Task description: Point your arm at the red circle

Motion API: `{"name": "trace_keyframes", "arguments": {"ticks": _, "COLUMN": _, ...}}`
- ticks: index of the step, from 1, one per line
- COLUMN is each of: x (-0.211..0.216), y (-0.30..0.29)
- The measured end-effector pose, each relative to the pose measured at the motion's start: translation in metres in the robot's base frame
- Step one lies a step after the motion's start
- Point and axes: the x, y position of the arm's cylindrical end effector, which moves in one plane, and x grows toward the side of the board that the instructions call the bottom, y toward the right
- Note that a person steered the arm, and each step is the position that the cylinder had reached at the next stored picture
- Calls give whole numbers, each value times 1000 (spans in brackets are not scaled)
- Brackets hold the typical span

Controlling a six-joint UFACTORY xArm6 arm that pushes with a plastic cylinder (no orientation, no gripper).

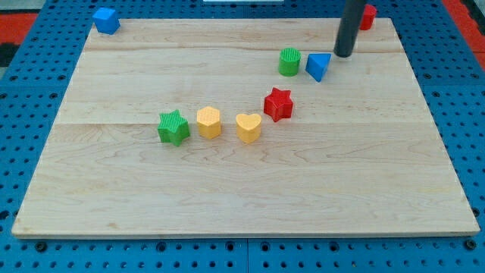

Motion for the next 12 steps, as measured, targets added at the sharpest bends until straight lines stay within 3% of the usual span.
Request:
{"name": "trace_keyframes", "arguments": {"ticks": 4, "x": -31, "y": 7}}
{"name": "trace_keyframes", "arguments": {"ticks": 6, "x": -31, "y": -53}}
{"name": "trace_keyframes", "arguments": {"ticks": 8, "x": -78, "y": -34}}
{"name": "trace_keyframes", "arguments": {"ticks": 12, "x": -88, "y": -39}}
